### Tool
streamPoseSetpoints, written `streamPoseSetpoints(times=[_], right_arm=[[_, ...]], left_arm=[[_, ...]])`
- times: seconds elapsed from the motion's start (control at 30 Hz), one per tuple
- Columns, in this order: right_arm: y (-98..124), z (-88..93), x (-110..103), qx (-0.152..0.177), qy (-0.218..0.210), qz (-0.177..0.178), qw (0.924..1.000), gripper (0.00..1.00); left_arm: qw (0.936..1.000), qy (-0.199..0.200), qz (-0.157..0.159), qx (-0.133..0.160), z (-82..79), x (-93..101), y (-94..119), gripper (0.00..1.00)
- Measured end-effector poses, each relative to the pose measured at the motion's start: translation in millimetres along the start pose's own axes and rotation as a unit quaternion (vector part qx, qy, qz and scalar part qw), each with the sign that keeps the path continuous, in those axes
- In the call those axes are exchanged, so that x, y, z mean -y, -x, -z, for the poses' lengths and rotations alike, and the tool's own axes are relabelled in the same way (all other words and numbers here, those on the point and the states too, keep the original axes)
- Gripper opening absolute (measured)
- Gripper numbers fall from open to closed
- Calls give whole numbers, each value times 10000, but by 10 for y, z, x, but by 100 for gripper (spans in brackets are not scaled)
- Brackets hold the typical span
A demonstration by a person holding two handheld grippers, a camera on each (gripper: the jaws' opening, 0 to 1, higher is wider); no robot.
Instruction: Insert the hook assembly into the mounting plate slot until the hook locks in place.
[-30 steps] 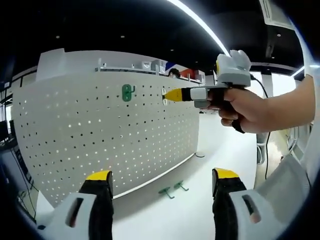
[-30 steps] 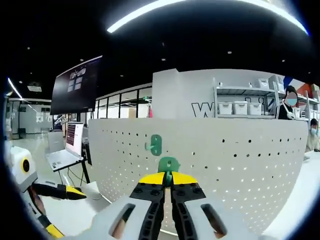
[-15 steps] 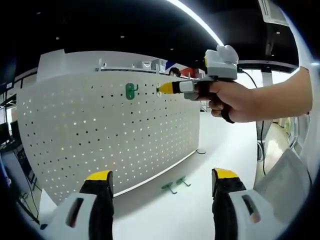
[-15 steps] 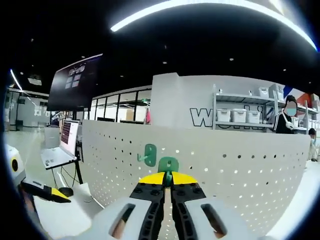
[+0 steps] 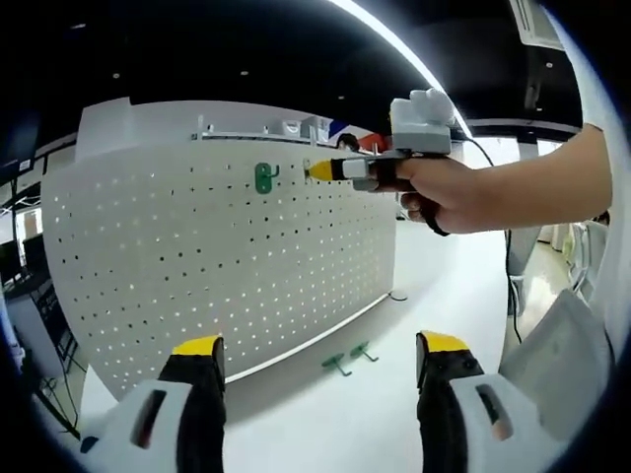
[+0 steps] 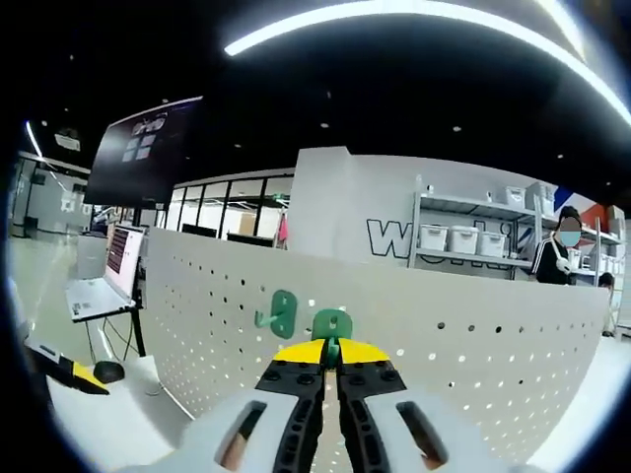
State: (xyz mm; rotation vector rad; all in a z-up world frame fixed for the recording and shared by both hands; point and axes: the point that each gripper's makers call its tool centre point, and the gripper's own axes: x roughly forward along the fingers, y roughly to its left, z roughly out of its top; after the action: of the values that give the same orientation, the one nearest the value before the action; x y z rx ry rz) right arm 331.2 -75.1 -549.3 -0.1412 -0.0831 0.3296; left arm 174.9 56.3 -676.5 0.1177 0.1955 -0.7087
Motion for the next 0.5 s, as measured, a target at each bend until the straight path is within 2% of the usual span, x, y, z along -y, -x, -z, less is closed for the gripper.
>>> streamPoseSetpoints(times=[0.27,0.5], right_arm=[[-102,-72,104,53,-44,100,9999,1],[-160,-62,72,32,-44,59,10000,1]], left_arm=[[10000,0,-65,-43,71,-39,64,81],[9999,61,-86,-30,54,-41,65,81]])
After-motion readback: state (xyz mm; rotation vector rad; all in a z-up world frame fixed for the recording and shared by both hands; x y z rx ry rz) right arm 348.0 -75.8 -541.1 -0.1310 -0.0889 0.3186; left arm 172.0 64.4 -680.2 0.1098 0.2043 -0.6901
